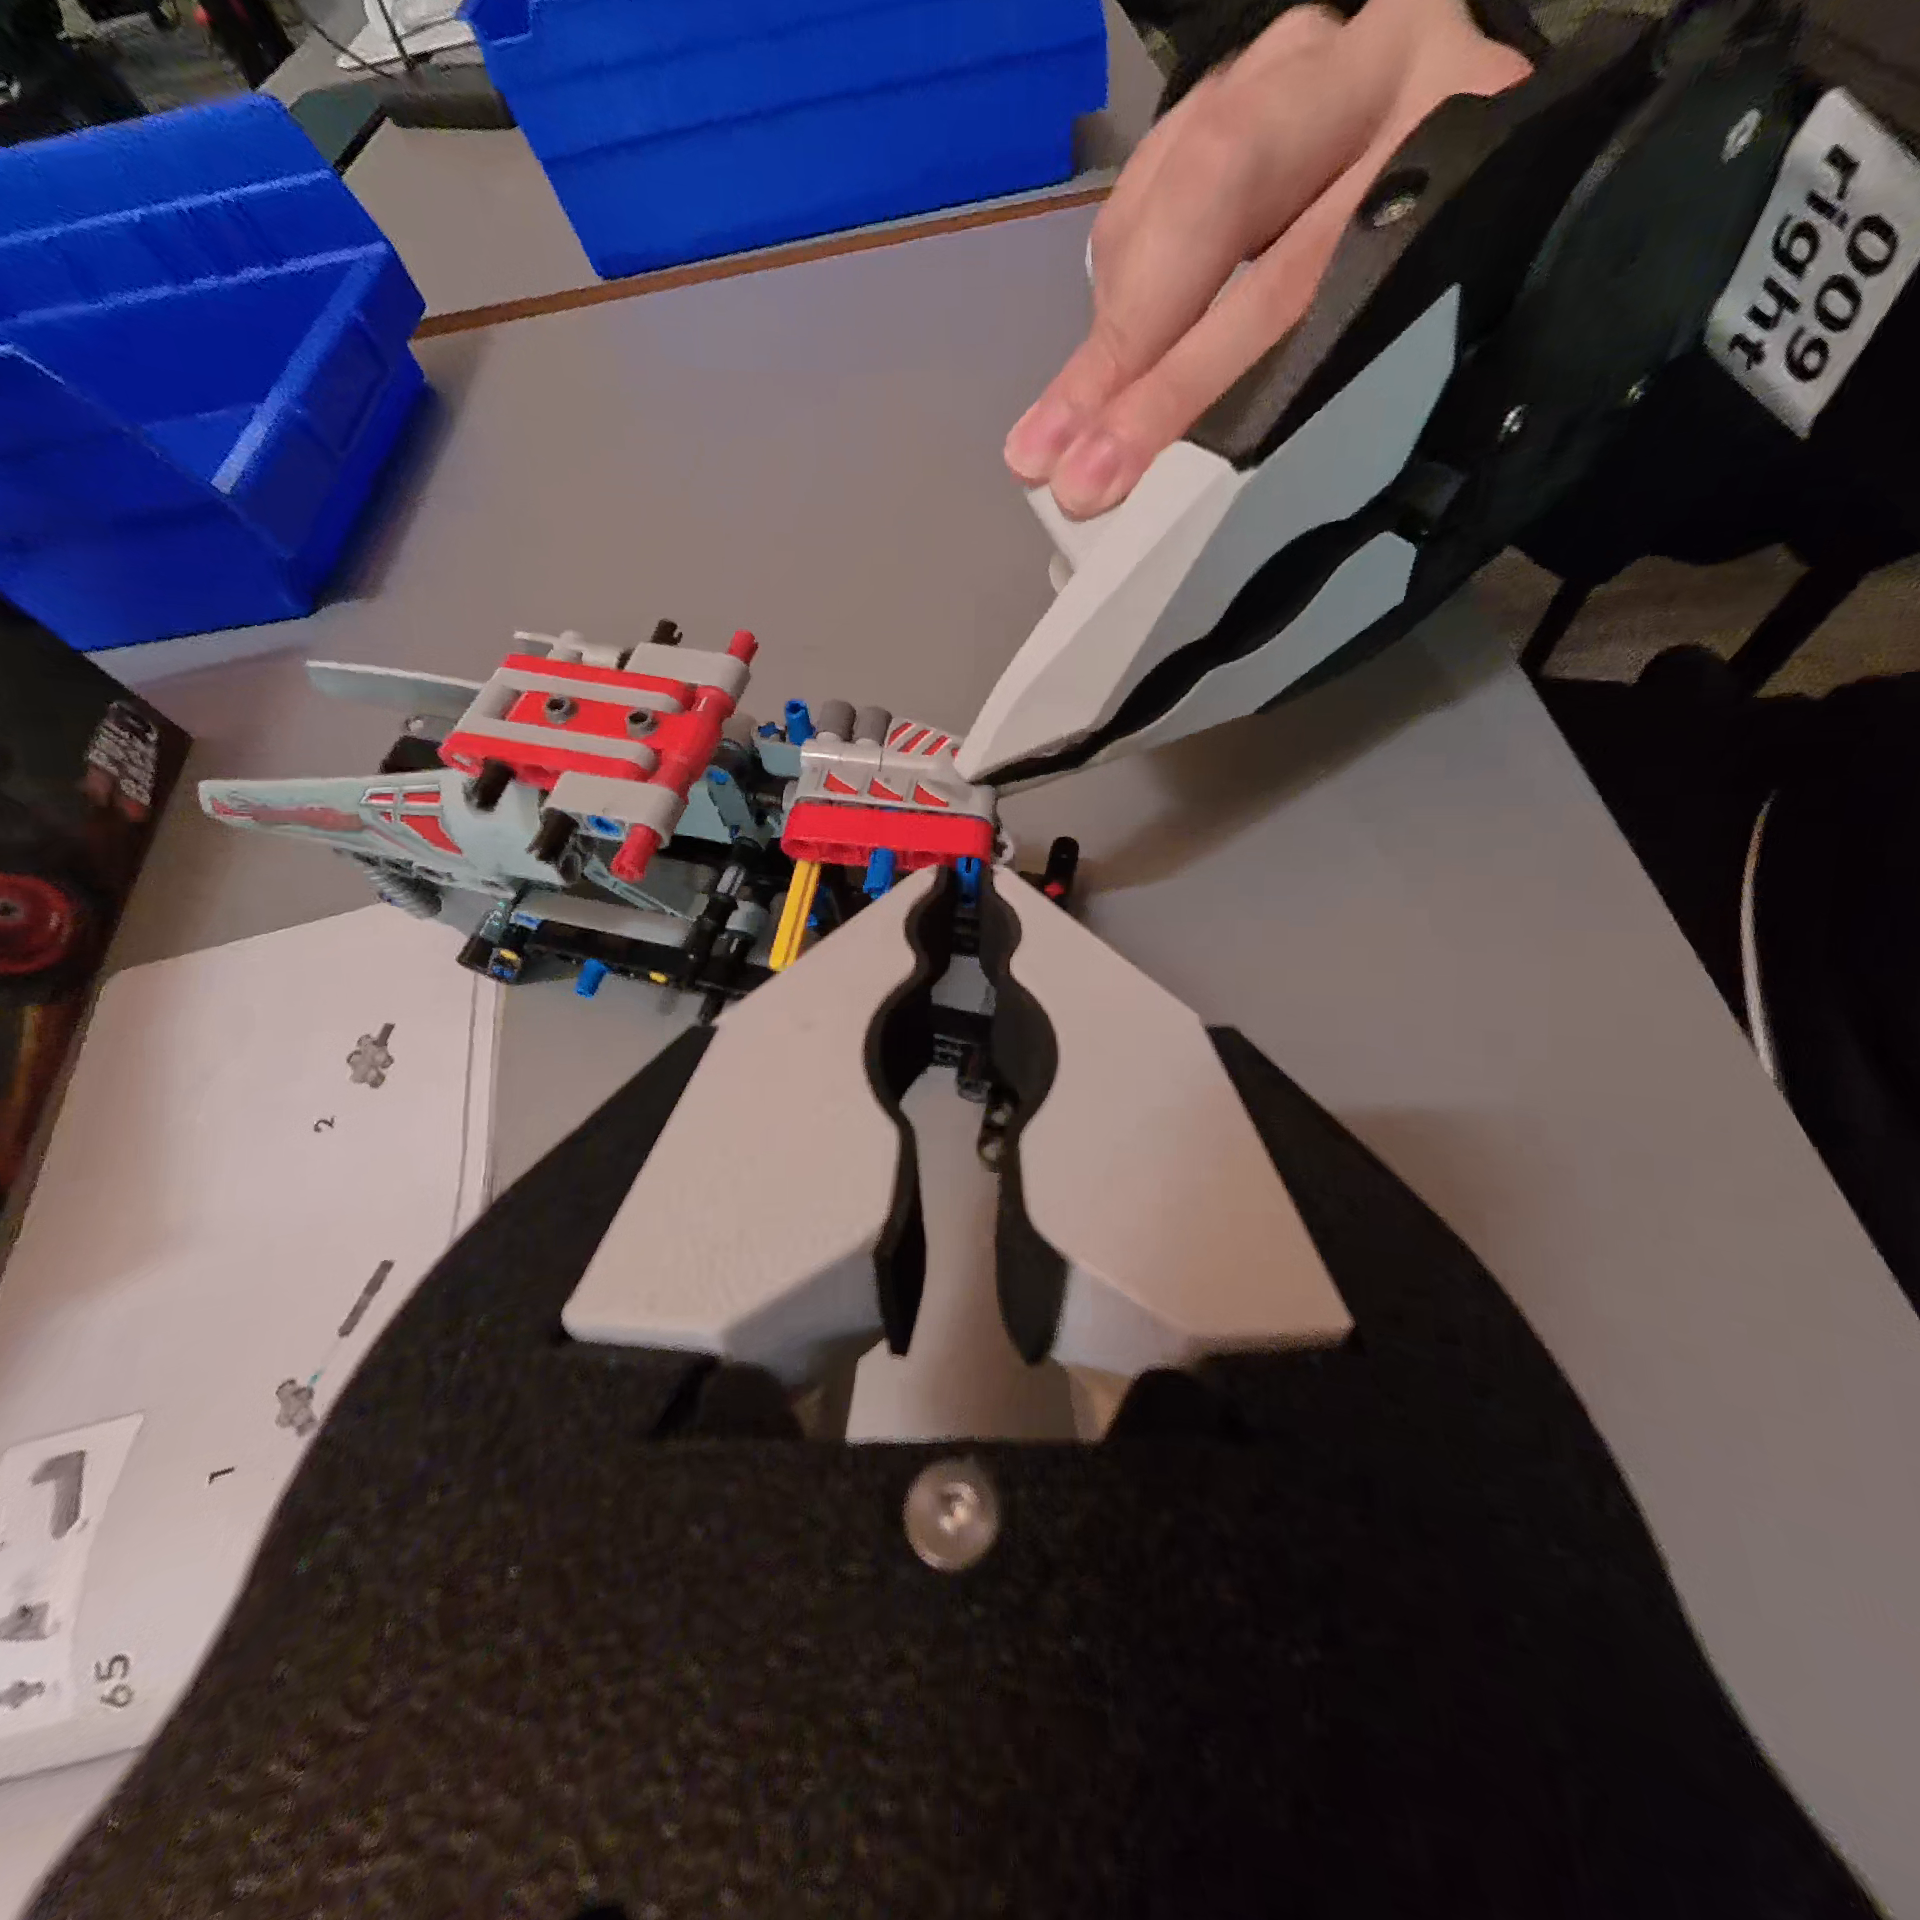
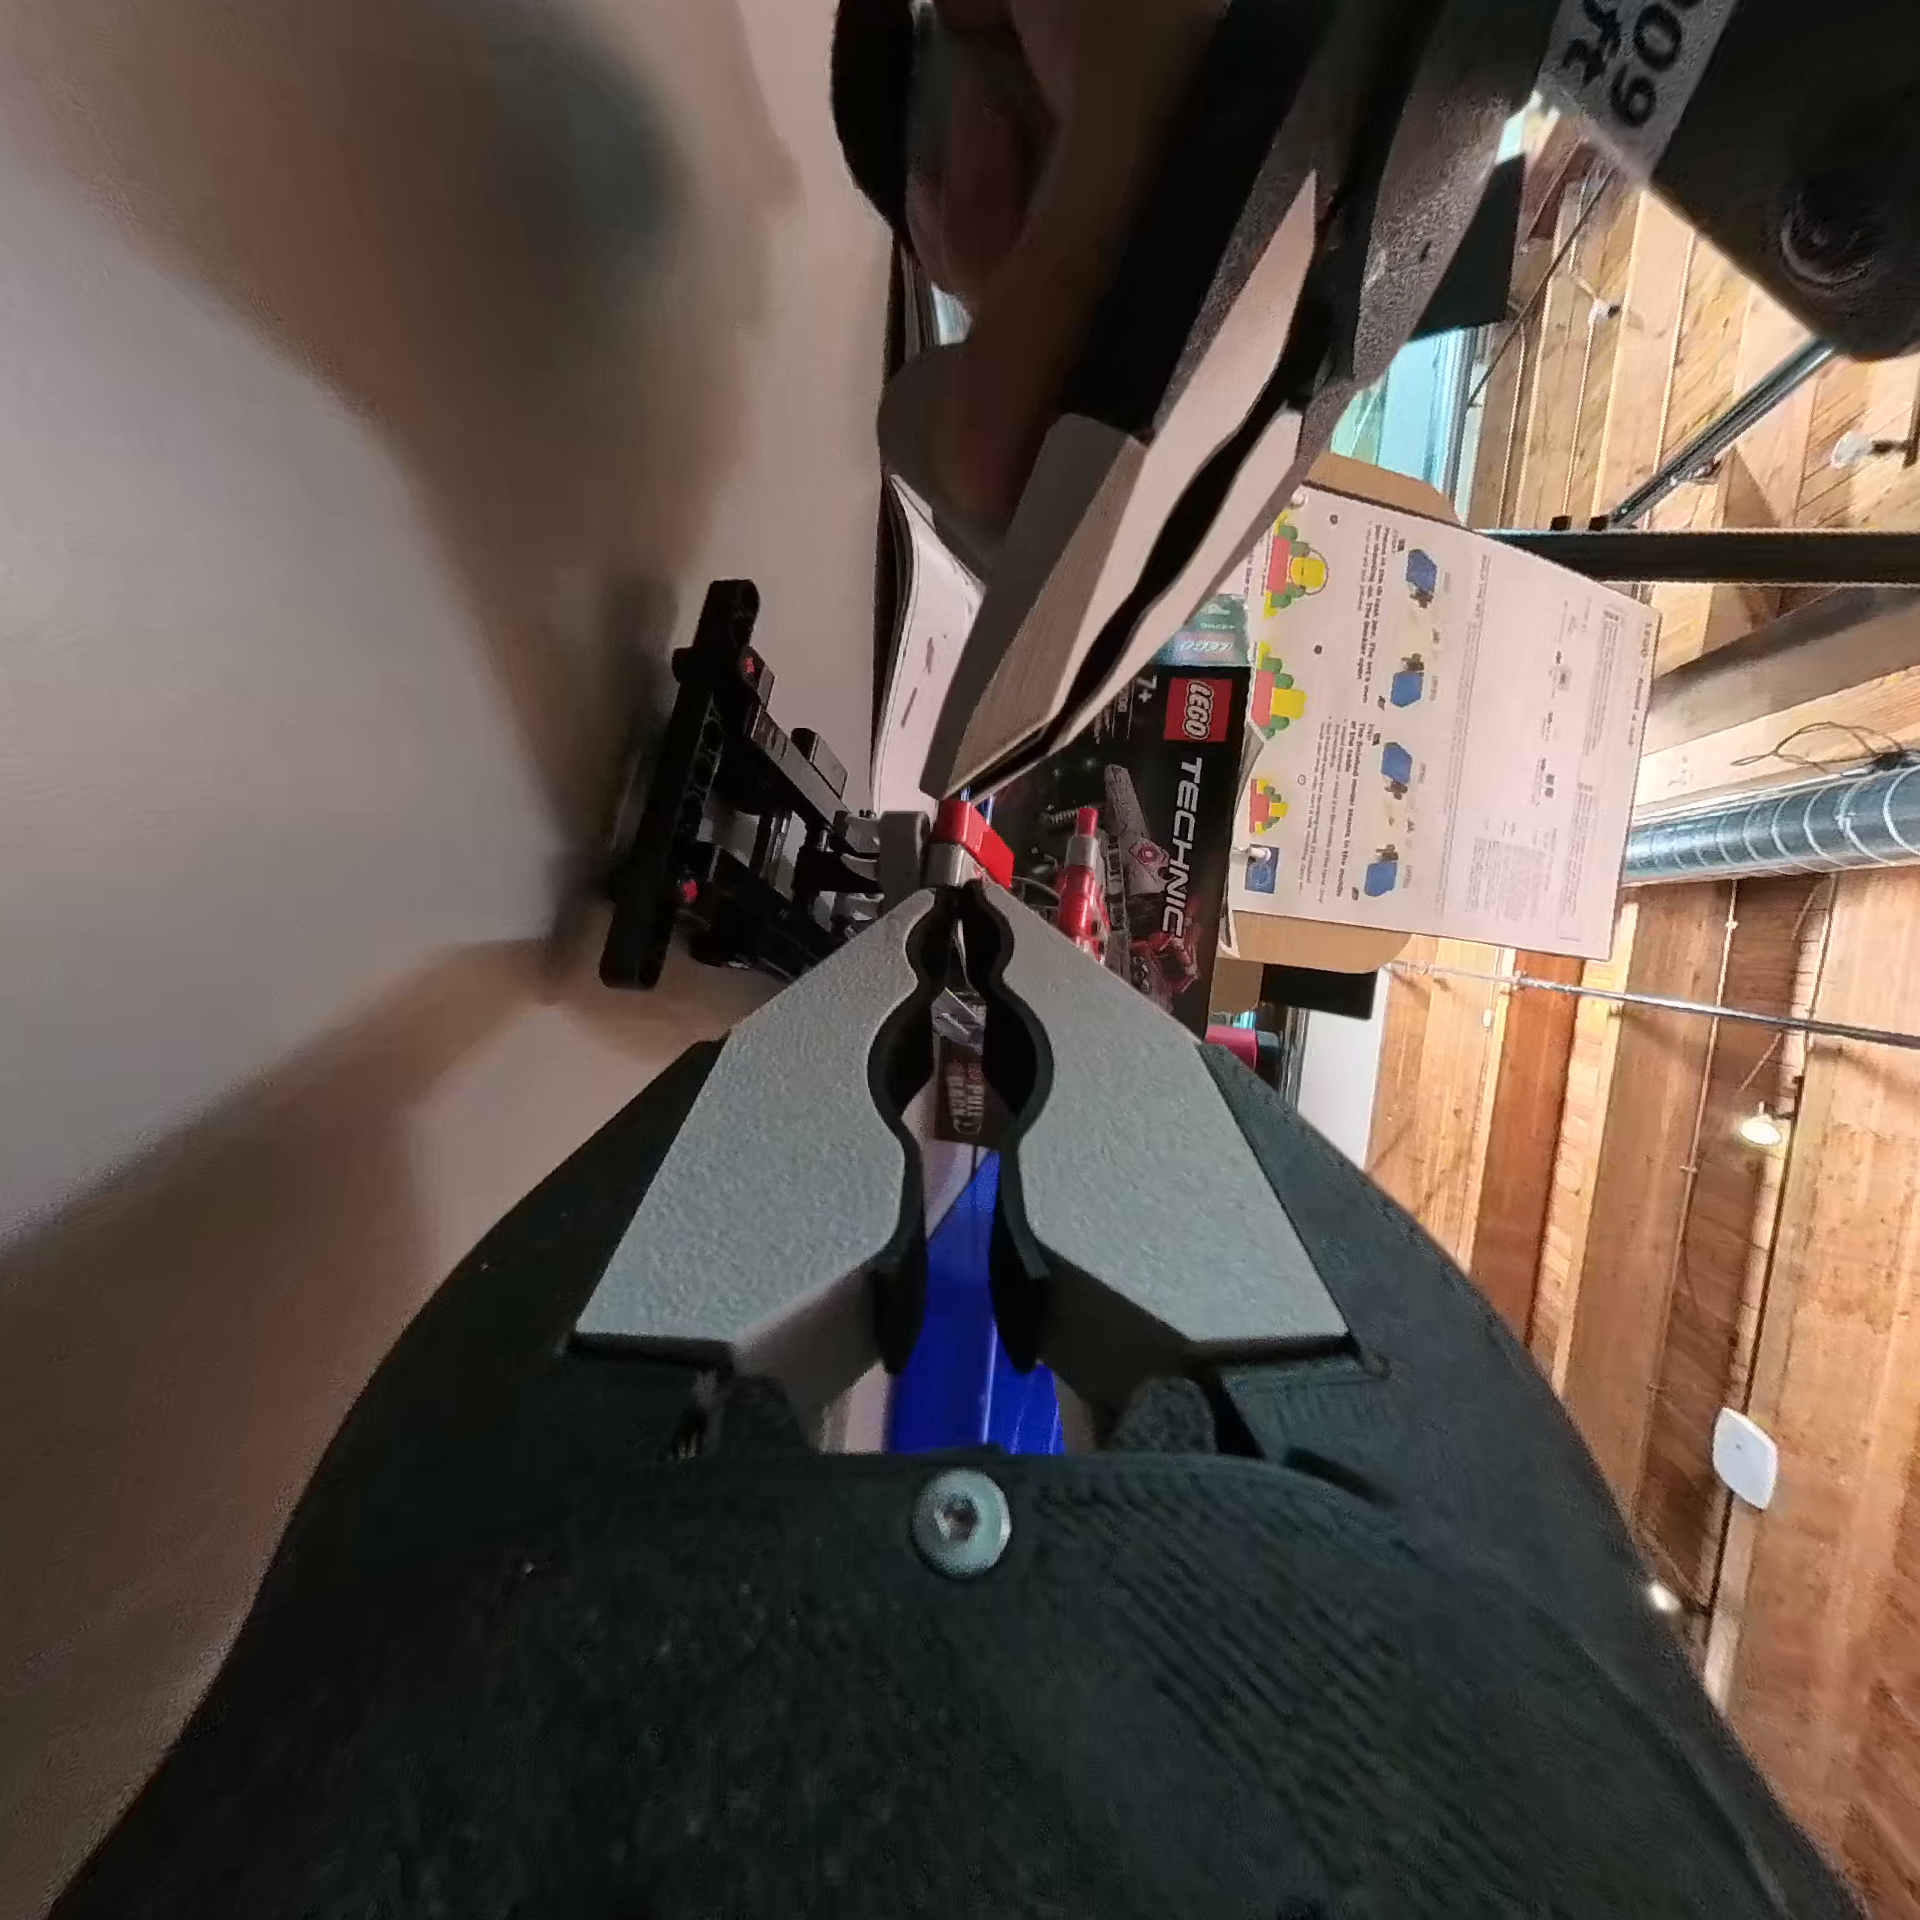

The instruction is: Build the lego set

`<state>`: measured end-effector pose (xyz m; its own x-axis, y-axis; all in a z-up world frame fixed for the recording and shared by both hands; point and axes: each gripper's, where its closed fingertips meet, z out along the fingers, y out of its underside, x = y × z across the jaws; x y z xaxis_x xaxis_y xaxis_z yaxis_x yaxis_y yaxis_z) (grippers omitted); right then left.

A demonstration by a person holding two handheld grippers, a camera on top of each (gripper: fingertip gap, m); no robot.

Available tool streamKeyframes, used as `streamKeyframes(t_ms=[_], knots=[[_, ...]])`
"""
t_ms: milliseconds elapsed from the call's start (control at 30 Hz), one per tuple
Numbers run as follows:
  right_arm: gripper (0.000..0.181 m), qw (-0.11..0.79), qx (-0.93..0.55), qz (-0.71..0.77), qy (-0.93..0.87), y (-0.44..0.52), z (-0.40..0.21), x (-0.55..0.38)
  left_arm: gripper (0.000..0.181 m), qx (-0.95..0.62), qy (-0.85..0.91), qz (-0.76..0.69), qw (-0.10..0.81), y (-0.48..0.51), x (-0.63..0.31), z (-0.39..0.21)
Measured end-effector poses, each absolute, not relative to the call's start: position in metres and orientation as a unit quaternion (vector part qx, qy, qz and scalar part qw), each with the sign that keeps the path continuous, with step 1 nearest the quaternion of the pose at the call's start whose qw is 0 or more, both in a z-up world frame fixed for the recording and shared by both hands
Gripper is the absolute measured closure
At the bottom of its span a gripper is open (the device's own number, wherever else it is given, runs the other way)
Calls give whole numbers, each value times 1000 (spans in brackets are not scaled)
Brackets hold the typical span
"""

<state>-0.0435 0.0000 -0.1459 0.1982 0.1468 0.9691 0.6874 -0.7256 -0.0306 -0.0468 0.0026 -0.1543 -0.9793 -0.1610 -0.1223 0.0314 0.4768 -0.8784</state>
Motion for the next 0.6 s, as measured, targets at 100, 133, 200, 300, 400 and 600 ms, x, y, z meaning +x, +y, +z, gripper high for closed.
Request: streamKeyframes(t_ms=[100,133,200,300,400,600], knots=[[181,245,-739,-562,-280,1,-146,-42,180,-31,858,-502,107,4,-45,-155],[181,243,-739,-563,-279,2,-146,-42,180,-34,857,-504,102,4,-45,-155],[181,248,-738,-564,-274,2,-146,-41,180,-34,852,-513,100,4,-45,-155],[181,268,-735,-562,-268,0,-146,-41,180,-18,847,-522,100,4,-47,-155],[180,283,-734,-558,-263,0,-146,-41,176,-13,836,-541,92,11,-46,-147],[180,295,-730,-558,-261,-1,-145,-41,180,-50,810,-575,103,21,-30,-130]])
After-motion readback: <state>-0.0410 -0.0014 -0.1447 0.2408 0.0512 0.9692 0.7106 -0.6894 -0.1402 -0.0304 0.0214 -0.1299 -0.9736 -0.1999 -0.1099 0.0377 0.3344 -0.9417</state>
